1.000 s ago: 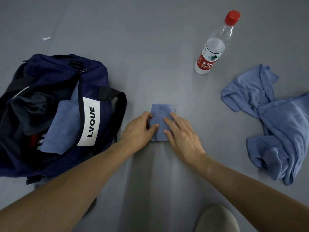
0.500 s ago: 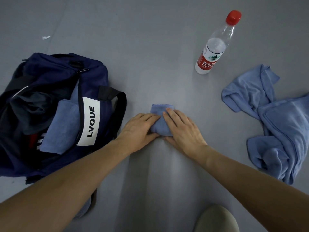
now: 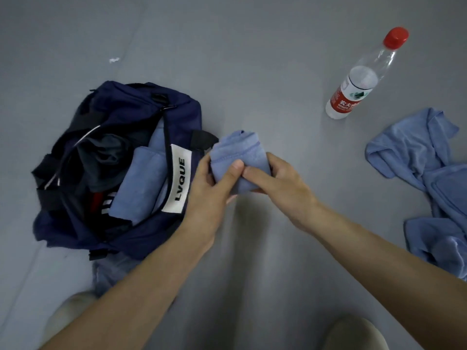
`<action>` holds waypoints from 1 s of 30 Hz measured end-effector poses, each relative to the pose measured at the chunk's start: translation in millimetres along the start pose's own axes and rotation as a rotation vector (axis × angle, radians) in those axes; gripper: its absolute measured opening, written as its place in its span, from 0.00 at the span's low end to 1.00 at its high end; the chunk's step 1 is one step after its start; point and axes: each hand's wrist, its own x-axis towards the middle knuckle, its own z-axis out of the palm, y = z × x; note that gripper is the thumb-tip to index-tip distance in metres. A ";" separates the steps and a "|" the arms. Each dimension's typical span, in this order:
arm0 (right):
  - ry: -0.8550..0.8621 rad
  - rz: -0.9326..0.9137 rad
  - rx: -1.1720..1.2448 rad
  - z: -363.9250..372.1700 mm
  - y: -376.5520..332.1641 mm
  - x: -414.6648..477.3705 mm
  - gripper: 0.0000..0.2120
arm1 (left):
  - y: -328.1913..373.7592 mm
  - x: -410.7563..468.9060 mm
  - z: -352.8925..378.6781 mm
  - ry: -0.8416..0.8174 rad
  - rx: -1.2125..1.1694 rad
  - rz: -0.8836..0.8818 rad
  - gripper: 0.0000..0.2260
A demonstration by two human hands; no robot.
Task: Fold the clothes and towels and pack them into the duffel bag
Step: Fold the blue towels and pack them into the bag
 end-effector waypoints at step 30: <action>-0.044 -0.078 -0.773 123.6 -27.4 8.6 0.45 | 3.7 75.6 -105.9 0.134 1.014 -0.050 0.30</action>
